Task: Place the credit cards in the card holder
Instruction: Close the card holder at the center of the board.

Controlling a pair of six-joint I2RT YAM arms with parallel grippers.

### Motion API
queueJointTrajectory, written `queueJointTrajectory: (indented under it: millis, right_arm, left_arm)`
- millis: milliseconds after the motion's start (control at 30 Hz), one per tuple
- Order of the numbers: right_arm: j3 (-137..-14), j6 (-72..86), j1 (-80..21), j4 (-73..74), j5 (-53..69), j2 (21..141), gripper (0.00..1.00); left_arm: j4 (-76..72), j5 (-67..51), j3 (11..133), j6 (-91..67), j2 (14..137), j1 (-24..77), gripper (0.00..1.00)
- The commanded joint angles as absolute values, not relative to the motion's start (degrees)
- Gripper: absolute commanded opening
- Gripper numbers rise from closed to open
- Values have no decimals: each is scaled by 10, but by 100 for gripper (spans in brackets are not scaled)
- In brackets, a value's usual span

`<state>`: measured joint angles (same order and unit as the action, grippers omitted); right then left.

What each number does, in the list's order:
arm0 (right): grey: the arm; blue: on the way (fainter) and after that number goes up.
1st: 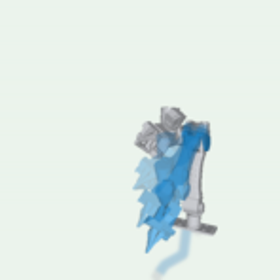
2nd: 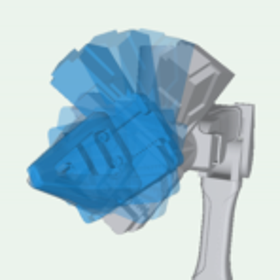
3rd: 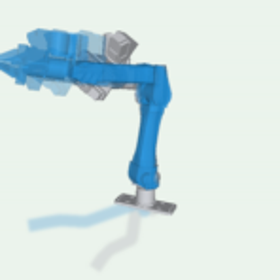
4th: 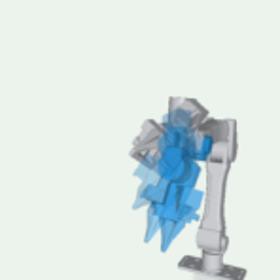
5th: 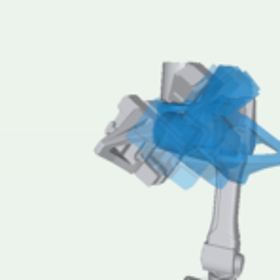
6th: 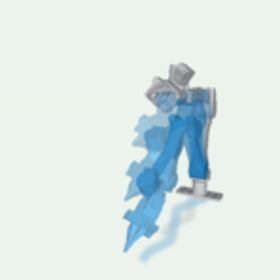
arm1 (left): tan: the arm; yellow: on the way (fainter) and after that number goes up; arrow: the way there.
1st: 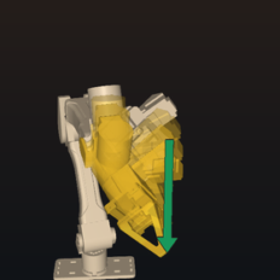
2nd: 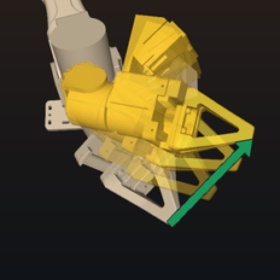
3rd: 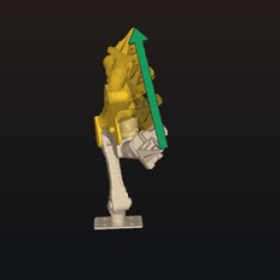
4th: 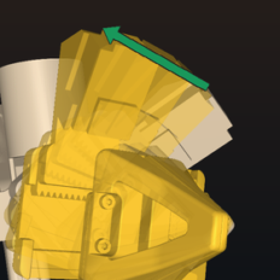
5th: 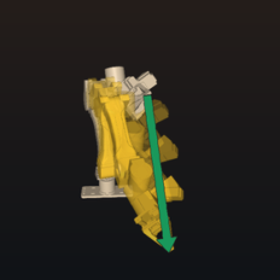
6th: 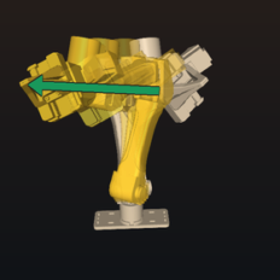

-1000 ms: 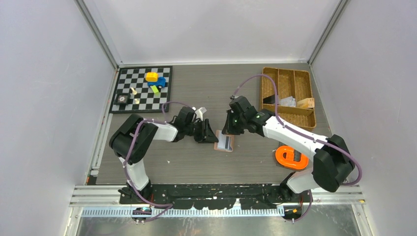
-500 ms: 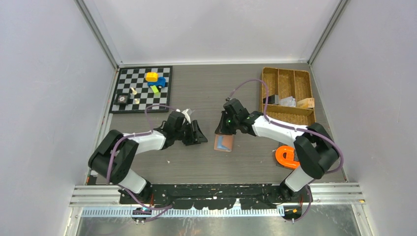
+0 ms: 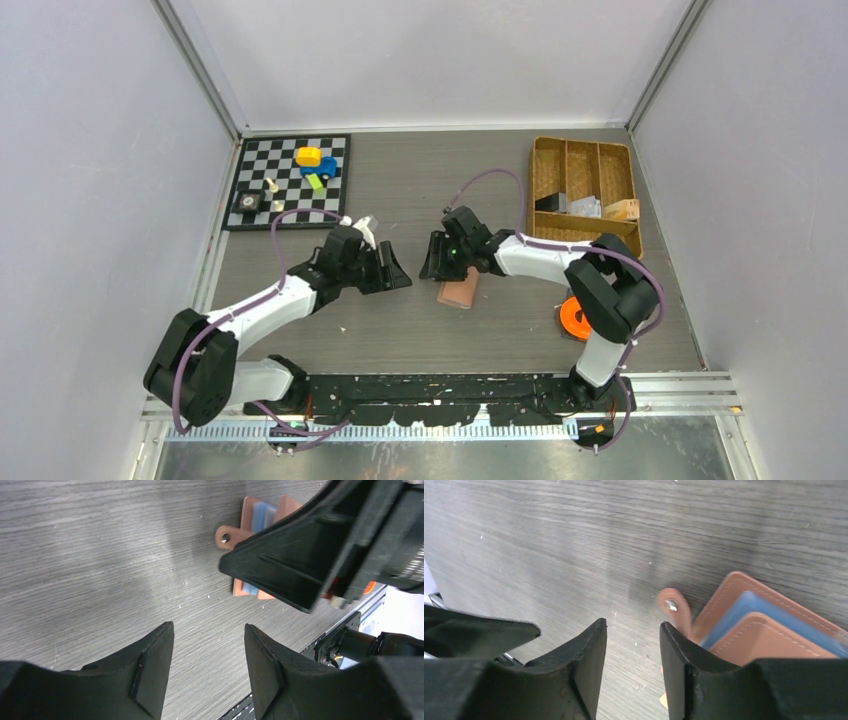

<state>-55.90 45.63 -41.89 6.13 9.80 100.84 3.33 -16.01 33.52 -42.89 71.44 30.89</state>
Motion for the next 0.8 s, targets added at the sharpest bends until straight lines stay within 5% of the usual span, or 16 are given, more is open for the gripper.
queueJointTrajectory:
  millis: [0,333,533,767]
  right_arm:
    - [-611,383,-422,117,82,921,54]
    - [-610,329,-373,324,-62,767,70]
    - [-522,357,-256,333,-23,684,69]
    - [-455,388,-248,269,84,701,55]
  left_arm:
    - [68,-152,367,-410,704,312,57]
    - [64,-136,444,-402,769,375,65]
    - [52,-129,473,-402,802,405,68]
    - [37,-138,476,-410,822,410,70]
